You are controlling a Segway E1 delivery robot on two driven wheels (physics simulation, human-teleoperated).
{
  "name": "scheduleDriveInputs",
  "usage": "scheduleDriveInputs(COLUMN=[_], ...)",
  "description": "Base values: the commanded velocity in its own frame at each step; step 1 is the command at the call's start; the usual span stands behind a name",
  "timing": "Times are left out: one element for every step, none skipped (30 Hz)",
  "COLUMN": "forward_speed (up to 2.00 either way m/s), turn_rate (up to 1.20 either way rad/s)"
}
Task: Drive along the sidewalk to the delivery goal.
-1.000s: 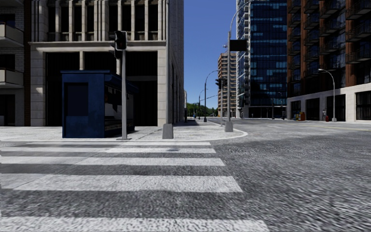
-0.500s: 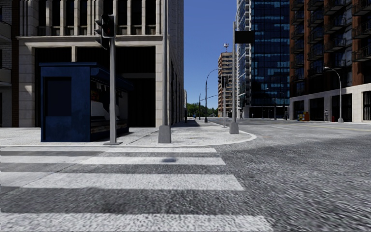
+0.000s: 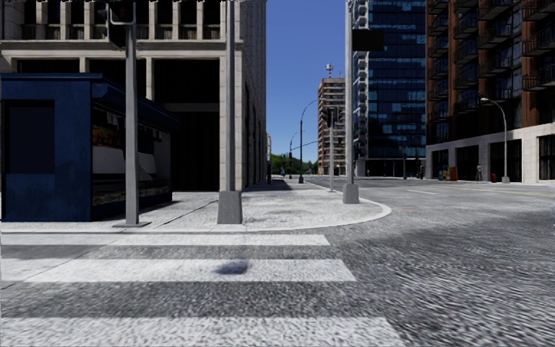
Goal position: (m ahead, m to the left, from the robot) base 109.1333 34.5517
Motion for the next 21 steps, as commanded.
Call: scheduleDriveInputs(forward_speed=[2.0, 2.0, 2.0, 2.0, 2.0, 2.0, 2.0, 2.0, 2.0, 2.0, 2.0, 2.0, 2.0, 2.0, 2.0, 2.0, 2.0, 2.0, 2.0, 2.0, 2.0], turn_rate=[0.0, 0.0, 0.0, 0.0, 0.0, 0.0, 0.0, 0.0, 0.0, 0.0, 0.0, 0.0, 0.0, 0.0, 0.0, 0.0, 0.0, 0.0, 0.0, 0.0, 0.0])
